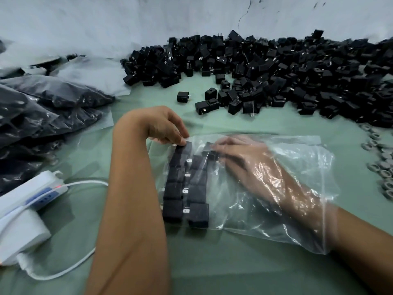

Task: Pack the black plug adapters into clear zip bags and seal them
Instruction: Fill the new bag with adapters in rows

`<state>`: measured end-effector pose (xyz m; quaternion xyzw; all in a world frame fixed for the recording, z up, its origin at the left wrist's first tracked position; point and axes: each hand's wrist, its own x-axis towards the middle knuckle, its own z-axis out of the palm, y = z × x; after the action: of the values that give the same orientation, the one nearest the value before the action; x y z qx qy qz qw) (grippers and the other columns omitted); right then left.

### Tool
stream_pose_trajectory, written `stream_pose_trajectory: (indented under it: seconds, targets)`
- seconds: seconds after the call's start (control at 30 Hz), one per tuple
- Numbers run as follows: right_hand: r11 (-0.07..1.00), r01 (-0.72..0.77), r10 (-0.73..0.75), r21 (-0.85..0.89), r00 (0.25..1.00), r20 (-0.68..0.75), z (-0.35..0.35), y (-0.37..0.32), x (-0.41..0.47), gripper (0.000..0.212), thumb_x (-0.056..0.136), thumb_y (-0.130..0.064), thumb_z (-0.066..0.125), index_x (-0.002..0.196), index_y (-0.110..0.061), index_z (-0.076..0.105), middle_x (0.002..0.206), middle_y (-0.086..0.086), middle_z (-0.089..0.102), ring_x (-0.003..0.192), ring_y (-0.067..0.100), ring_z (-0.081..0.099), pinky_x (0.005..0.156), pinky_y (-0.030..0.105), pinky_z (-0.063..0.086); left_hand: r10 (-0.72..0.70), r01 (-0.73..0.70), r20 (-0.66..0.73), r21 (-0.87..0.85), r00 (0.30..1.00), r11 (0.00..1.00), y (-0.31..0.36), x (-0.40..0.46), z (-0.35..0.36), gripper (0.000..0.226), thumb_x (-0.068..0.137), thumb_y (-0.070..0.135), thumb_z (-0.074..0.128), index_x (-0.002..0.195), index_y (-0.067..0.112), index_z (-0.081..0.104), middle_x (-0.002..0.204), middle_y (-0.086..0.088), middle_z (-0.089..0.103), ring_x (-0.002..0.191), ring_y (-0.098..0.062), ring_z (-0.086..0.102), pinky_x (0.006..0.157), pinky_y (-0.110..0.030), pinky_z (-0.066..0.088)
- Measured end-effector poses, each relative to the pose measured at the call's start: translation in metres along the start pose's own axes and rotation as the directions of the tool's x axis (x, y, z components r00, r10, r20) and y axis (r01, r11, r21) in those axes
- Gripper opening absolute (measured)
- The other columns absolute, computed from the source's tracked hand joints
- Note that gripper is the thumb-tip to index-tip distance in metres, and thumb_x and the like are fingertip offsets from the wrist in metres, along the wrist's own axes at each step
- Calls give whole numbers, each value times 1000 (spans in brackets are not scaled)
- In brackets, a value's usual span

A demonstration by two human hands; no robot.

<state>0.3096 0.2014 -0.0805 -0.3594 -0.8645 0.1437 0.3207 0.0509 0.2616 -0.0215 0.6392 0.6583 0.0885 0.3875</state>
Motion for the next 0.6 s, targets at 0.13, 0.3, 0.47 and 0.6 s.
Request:
stream_pose_trajectory:
  seconds: [0.13,0.3,0.47,0.6]
  targets:
    - [997,67,-64,-24,993,100,8,-1,0,46,85,23,65,129,7,63,129,26,67,122,47,63,104,54,47,-4,4,-8,-3,1000,1000,1,-1,0,18,79,10,86,92,20,80,70,6,74,60,-4,65,54,-16,50]
    - [993,113,-109,-26,985,136,11,7,-1,53,88,21,62,138,6,55,142,24,59,134,45,54,113,48,37,-15,16,-23,28,1000,999,2,-2,-1,15,79,12,86,89,23,81,70,8,74,62,-4,65,60,-20,52]
    - [999,-1,-3,51,997,76,9,9,-4,49,91,15,65,137,-2,62,133,18,67,127,40,61,110,48,43,-47,48,-23,58,999,997,2,-5,-2,9,80,17,86,83,24,82,77,1,77,71,-12,65,70,-27,50]
    - [996,79,-77,-32,995,66,13,4,-3,47,90,18,63,134,3,61,132,20,67,123,37,63,105,34,42,-87,88,-29,68,996,994,1,-9,-4,6,82,19,84,81,24,82,93,-12,78,84,-20,62,75,-34,46]
